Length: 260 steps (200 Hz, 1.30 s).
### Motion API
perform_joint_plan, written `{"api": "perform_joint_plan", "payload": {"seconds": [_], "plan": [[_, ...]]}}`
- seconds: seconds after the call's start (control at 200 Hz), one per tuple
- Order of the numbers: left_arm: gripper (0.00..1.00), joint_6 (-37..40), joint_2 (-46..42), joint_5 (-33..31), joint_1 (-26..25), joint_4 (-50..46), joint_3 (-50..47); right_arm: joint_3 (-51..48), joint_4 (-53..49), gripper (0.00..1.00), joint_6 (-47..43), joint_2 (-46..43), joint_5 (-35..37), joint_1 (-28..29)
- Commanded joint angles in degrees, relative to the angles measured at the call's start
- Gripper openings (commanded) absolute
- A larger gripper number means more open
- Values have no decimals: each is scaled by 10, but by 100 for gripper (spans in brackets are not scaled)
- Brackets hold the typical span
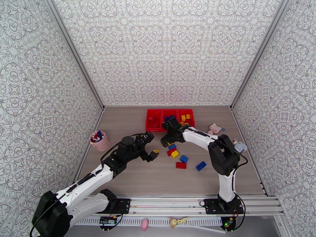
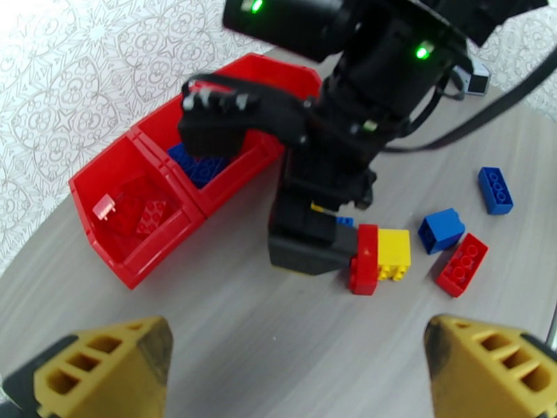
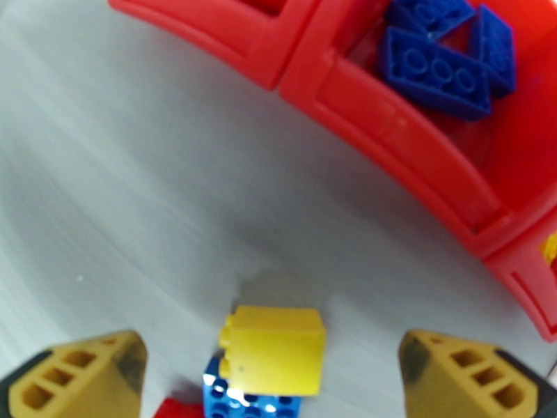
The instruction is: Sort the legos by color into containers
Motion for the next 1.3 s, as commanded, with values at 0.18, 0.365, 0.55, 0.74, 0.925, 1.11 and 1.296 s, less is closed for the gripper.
{"api": "perform_joint_plan", "payload": {"seconds": [0.18,0.365,0.55,0.74,0.925,1.11,1.296], "plan": [[100,20,10,27,-10,13,0,51,-51,93,4,54,9,4],[100,22,15,25,-11,11,5,64,-68,79,15,68,7,4],[100,22,16,26,-12,12,3,64,-68,60,18,65,7,4],[100,20,19,23,-13,19,2,60,-67,48,17,51,10,4],[100,8,32,27,-17,29,9,57,-60,36,22,34,20,4],[100,-9,48,26,-27,59,9,37,-25,31,41,-9,16,-3],[100,-36,76,23,-39,114,4,8,33,30,70,-67,20,-33]]}}
